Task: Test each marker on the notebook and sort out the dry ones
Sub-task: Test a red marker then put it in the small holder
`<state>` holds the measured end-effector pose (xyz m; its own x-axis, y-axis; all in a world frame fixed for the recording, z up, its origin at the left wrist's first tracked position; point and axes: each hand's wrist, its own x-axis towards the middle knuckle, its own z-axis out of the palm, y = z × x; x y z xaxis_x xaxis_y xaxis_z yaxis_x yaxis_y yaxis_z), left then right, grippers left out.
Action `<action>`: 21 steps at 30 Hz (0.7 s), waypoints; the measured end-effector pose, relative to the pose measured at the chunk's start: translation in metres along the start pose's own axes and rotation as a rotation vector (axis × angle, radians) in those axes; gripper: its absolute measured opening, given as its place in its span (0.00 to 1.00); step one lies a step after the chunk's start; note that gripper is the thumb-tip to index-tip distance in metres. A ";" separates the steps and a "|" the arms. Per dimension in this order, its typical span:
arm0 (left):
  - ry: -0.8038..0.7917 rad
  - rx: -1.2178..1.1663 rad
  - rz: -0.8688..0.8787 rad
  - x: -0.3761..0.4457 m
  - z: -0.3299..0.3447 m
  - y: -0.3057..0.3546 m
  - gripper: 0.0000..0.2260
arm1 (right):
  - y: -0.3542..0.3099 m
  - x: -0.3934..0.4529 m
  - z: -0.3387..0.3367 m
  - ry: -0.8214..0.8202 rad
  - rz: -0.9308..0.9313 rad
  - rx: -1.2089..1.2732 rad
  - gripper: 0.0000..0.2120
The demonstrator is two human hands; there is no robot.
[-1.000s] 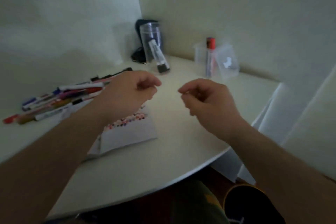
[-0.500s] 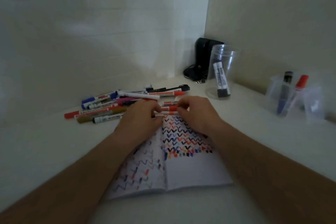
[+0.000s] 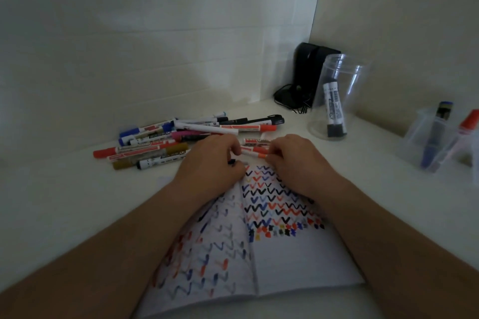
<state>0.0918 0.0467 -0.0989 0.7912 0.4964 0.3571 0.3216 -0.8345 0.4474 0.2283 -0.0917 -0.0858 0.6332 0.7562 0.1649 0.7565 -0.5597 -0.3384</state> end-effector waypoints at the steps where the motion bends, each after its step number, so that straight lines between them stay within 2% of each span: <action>1: 0.020 0.018 0.008 -0.001 -0.001 0.001 0.11 | 0.004 -0.002 -0.006 0.009 0.030 0.028 0.07; 4: 0.155 0.014 0.072 -0.003 -0.004 0.005 0.15 | 0.021 -0.012 -0.023 0.043 0.077 0.156 0.05; 6: 0.236 -0.107 0.104 -0.005 -0.006 0.008 0.17 | 0.027 -0.019 -0.029 0.048 0.075 0.423 0.05; 8: 0.215 -0.317 0.086 -0.009 -0.008 0.015 0.18 | 0.021 -0.023 -0.029 -0.046 0.071 0.809 0.06; 10: 0.098 -0.501 0.074 -0.012 -0.011 0.025 0.18 | 0.013 -0.027 -0.024 -0.168 0.033 0.986 0.06; 12: 0.029 -0.477 0.134 -0.015 -0.010 0.031 0.11 | 0.005 -0.031 -0.017 -0.260 -0.024 1.027 0.07; 14: 0.032 -0.438 0.186 -0.018 -0.008 0.033 0.07 | 0.003 -0.032 -0.012 -0.276 -0.087 1.002 0.07; 17: 0.056 -0.469 0.200 -0.020 -0.010 0.032 0.07 | 0.007 -0.030 -0.016 -0.111 -0.117 0.812 0.09; 19: 0.024 -0.433 0.245 -0.021 -0.012 0.033 0.08 | 0.009 -0.030 -0.022 -0.043 -0.170 0.850 0.15; 21: -0.061 -0.374 0.305 -0.022 -0.013 0.035 0.10 | 0.008 -0.034 -0.024 -0.066 -0.274 0.967 0.19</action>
<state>0.0783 0.0096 -0.0805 0.8528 0.2188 0.4741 -0.1296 -0.7909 0.5980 0.2173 -0.1302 -0.0718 0.4249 0.8513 0.3078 0.3982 0.1296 -0.9081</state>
